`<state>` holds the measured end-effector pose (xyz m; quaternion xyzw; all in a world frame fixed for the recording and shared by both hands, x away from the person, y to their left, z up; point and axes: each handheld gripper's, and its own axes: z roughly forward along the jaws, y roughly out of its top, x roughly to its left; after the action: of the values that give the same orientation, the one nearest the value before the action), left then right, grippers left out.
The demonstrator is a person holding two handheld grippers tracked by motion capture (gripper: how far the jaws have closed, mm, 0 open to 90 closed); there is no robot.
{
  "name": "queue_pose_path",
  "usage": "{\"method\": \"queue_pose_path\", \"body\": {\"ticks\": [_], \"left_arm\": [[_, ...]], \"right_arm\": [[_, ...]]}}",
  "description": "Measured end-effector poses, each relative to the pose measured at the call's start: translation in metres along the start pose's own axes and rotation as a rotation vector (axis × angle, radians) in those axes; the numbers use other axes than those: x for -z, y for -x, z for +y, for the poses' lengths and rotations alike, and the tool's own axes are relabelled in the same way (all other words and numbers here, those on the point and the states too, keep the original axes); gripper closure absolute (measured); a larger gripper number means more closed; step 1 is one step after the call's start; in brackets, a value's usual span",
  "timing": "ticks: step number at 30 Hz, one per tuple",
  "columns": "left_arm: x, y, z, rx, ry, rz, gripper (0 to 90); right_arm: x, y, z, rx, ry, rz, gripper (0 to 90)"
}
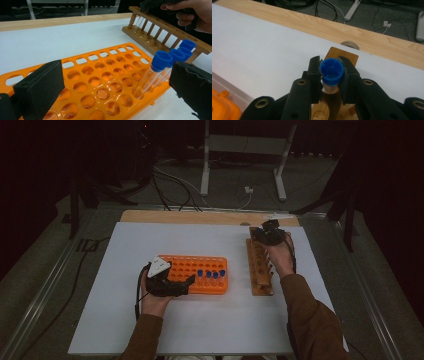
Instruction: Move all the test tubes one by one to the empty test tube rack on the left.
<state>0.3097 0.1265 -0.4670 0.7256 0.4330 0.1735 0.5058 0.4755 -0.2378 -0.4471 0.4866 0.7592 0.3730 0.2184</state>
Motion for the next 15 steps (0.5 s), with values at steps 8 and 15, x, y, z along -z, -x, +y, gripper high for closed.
{"method": "queue_pose_path", "body": {"ticks": [8,15], "left_arm": [[-0.0004,0.0004,-0.0007,0.005,-0.004,-0.001,0.8],[-0.0003,-0.0005,-0.0005,0.009,-0.002,-0.001,0.8]], "right_arm": [[0.0009,0.0017,-0.0011,-0.013,0.009,-0.004,76.1],[0.0054,-0.0034,0.0024,0.006,0.031,-0.023,76.1]]}}
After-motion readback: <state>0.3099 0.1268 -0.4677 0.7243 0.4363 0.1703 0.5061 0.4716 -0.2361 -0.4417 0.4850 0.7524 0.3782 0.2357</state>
